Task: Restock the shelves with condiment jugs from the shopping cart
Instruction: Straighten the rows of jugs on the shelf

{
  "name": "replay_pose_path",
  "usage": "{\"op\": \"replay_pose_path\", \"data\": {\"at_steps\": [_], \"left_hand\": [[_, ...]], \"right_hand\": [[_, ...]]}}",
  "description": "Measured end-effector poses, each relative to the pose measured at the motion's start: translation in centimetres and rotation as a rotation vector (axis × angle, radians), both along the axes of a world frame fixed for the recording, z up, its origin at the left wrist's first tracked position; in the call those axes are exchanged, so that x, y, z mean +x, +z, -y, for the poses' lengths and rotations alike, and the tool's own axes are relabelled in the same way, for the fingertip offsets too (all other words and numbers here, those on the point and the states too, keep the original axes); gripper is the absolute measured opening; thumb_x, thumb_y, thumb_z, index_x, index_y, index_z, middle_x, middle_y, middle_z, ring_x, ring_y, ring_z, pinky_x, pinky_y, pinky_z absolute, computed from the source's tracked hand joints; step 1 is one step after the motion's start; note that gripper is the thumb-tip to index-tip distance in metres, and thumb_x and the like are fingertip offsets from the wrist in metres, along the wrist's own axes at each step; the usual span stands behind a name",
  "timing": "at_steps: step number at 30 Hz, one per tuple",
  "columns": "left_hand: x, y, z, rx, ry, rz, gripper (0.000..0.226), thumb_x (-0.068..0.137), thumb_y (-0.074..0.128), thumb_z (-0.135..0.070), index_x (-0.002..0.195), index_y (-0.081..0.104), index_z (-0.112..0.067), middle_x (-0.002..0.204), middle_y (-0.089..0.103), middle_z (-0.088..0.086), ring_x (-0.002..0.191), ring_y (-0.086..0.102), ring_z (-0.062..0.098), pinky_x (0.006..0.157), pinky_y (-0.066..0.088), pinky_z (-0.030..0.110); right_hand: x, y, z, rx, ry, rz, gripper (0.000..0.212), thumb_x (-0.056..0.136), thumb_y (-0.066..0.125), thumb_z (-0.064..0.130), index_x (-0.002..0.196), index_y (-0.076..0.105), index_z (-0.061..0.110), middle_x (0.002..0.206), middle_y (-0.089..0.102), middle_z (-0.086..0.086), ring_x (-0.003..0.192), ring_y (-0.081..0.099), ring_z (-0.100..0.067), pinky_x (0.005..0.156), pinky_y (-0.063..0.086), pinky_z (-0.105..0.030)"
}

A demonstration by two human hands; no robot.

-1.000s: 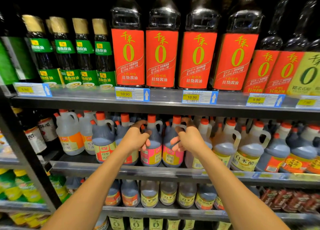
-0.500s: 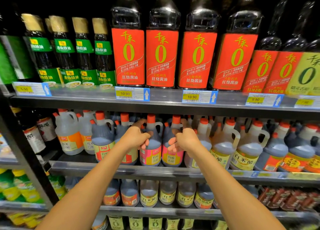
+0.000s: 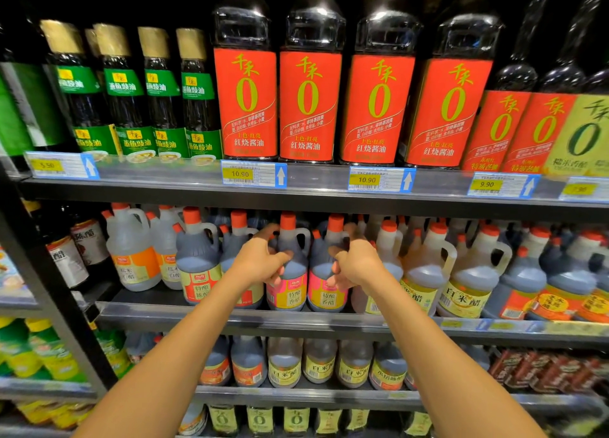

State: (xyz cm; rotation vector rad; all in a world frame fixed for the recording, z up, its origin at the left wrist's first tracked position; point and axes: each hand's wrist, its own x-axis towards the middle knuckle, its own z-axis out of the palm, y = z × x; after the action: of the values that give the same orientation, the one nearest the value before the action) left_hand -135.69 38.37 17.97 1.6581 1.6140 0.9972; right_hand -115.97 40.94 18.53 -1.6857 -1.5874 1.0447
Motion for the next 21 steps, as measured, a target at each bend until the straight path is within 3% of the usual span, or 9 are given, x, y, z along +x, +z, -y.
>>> {"op": "replay_pose_path", "data": {"at_steps": [2, 4, 6, 9, 11, 13, 17, 21], "left_hand": [[0.0, 0.2, 0.0, -0.020, -0.005, 0.028, 0.041, 0.096, 0.060, -0.009, 0.131, 0.040, -0.018, 0.061, 0.065, 0.014, 0.044, 0.058, 0.029, 0.037, 0.041, 0.023], [-0.1, 0.1, 0.0, -0.012, -0.001, 0.013, 0.041, 0.095, 0.060, -0.010, 0.131, 0.040, -0.017, 0.062, 0.067, 0.015, 0.048, 0.061, 0.032, 0.039, 0.043, 0.024], [-0.1, 0.0, 0.3, 0.030, 0.022, -0.068, 0.049, 0.092, 0.063, -0.014, 0.135, 0.039, -0.019, 0.061, 0.070, 0.011, 0.051, 0.066, 0.031, 0.046, 0.051, 0.029], [-0.3, -0.2, 1.4, 0.121, 0.086, -0.206, 0.062, 0.089, 0.067, -0.022, 0.142, 0.034, -0.019, 0.066, 0.070, 0.006, 0.063, 0.068, 0.018, 0.060, 0.055, 0.032], [-0.7, -0.5, 2.3, 0.149, 0.109, -0.245, 0.041, 0.091, 0.068, -0.024, 0.120, 0.041, -0.014, 0.074, 0.068, 0.002, 0.071, 0.066, 0.015, 0.066, 0.055, 0.036], [-1.0, -1.0, 3.3, 0.189, 0.107, -0.265, 0.032, 0.091, 0.067, -0.025, 0.100, 0.037, -0.016, 0.080, 0.063, -0.003, 0.072, 0.063, 0.014, 0.069, 0.056, 0.041], [-1.3, -1.5, 4.5, 0.338, 0.048, -0.407, 0.026, 0.091, 0.062, -0.027, 0.108, 0.042, -0.024, 0.083, 0.059, -0.010, 0.071, 0.059, 0.009, 0.059, 0.048, 0.033], [-0.6, -2.2, 4.9, 0.306, -0.057, -0.709, 0.012, 0.093, 0.054, -0.027, 0.104, 0.057, -0.023, 0.093, 0.062, -0.005, 0.086, 0.061, 0.021, 0.065, 0.047, 0.036]], "right_hand": [[0.1, -0.2, 0.0, 0.000, -0.006, -0.028, 0.023, 0.100, 0.048, 0.004, 0.122, 0.054, 0.009, 0.073, 0.061, -0.005, 0.061, 0.061, -0.029, 0.051, 0.053, -0.028], [0.3, -0.4, 0.3, 0.061, -0.006, 0.004, 0.020, 0.102, 0.050, 0.010, 0.118, 0.058, 0.001, 0.069, 0.066, -0.009, 0.052, 0.069, -0.025, 0.045, 0.056, -0.029], [0.7, -0.5, 1.1, 0.146, 0.036, 0.068, 0.023, 0.100, 0.057, 0.018, 0.101, 0.060, -0.005, 0.069, 0.071, -0.013, 0.058, 0.074, -0.025, 0.060, 0.063, -0.041], [1.9, -0.3, 3.5, 0.296, 0.151, 0.195, 0.024, 0.099, 0.062, 0.029, 0.094, 0.044, 0.014, 0.079, 0.074, -0.011, 0.077, 0.072, -0.022, 0.072, 0.059, -0.042], [2.7, -0.4, 4.8, 0.401, 0.219, 0.246, 0.026, 0.099, 0.062, 0.027, 0.112, 0.041, 0.018, 0.083, 0.072, -0.005, 0.078, 0.069, -0.017, 0.071, 0.056, -0.039], [3.4, -0.8, 5.4, 0.474, 0.249, 0.369, 0.028, 0.099, 0.061, 0.028, 0.124, 0.050, 0.019, 0.087, 0.072, 0.001, 0.080, 0.068, -0.014, 0.074, 0.057, -0.040], [4.3, -1.9, 5.8, 0.504, 0.254, 0.629, 0.021, 0.099, 0.059, 0.033, 0.116, 0.063, 0.022, 0.092, 0.072, 0.005, 0.088, 0.067, -0.019, 0.072, 0.058, -0.042], [5.2, -2.5, 6.4, 0.507, 0.254, 0.803, 0.022, 0.099, 0.056, 0.036, 0.114, 0.061, 0.021, 0.102, 0.070, -0.003, 0.094, 0.066, -0.027, 0.070, 0.055, -0.039]]}}
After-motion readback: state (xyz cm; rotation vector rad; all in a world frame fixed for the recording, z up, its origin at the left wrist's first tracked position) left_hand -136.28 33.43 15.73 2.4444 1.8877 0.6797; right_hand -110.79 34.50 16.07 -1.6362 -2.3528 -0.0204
